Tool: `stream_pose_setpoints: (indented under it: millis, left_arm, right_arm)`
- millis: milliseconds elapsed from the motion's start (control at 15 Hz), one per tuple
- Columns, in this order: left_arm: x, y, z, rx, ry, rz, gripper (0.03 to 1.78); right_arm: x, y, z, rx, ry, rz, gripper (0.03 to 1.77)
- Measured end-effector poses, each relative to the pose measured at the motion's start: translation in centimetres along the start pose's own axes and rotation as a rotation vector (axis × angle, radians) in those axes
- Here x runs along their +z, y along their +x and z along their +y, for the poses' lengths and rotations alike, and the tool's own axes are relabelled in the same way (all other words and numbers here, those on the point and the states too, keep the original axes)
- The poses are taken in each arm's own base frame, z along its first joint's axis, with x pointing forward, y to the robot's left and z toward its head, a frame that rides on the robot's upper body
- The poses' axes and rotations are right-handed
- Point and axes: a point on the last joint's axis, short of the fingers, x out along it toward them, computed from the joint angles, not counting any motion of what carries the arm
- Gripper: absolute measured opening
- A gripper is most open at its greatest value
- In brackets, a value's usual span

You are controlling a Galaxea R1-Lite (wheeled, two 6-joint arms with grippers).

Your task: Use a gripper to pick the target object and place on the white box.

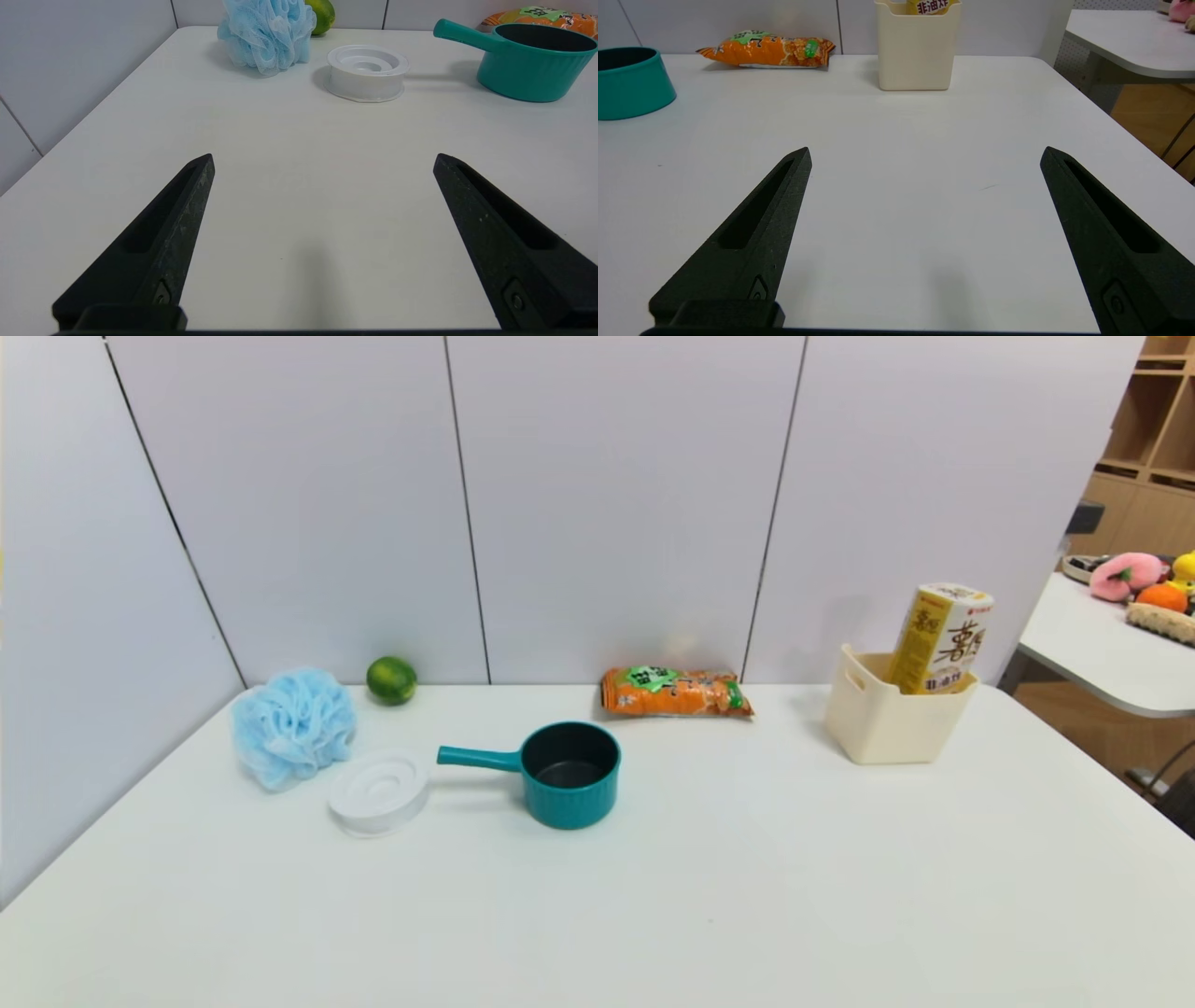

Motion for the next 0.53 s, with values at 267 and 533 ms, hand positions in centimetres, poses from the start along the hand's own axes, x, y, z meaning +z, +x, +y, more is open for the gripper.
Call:
stream_pose_setpoints:
  millis: [267,533]
  left_arm:
    - [0.0,0.0,0.0,0.0,0.0,0.0,1.69]
    - [0.0,0.0,0.0,0.0,0.0,0.0,1.69]
  right_arm:
    - [-0.01,0.0,0.0,-0.001,0.007,0.001,1.69]
    - [0.05,0.0,-0.04,-0.015,0.078,-0.005,1.69]
